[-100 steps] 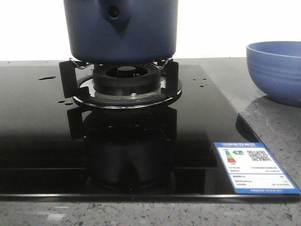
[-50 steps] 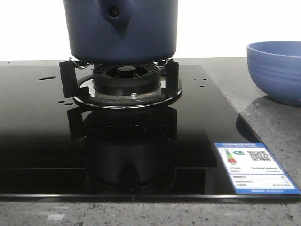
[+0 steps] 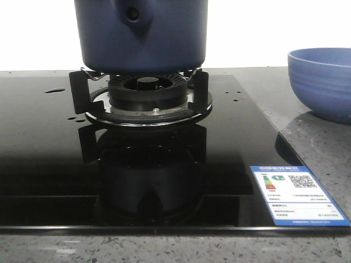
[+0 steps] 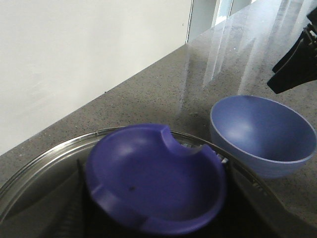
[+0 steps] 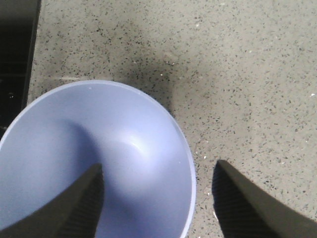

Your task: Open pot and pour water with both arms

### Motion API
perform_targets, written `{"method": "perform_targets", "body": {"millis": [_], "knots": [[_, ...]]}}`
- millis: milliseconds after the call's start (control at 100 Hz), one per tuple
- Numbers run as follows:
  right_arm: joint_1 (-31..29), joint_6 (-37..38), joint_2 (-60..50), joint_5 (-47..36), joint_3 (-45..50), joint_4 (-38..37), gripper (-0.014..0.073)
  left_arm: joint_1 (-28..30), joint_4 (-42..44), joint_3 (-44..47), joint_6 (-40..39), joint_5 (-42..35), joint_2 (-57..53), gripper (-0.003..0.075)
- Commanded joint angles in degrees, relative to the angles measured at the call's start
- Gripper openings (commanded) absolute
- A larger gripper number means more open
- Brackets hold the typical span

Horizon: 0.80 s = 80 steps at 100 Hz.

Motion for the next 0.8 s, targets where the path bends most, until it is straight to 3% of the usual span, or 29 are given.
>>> {"method": "perform_targets", "body": {"millis": [0, 230, 470, 790], "knots": [[-0.33, -0.56, -1.94, -2.01, -1.92, 1.0, 0.0424, -0.4, -4.17, -1.61, -0.15, 0.84, -2.29, 0.0342], [-0.33, -0.56, -1.94, -2.01, -1.92, 1.0, 0.0424, -0.4, -5.93, -1.61, -0.15, -0.6, -2.29, 0.0466], [-0.33, -0.62, -1.94, -2.01, -1.92, 1.0, 0.0424, -0.4, -6.48, -2.25, -0.15, -0.48, -2.29, 0.054], [-0.33, -1.62, -2.76, -2.22, -1.92, 2.35, 0.0424, 3.39, -6.97, -6.99, -0.4, 2.68, -6.24, 0.0547]]}}
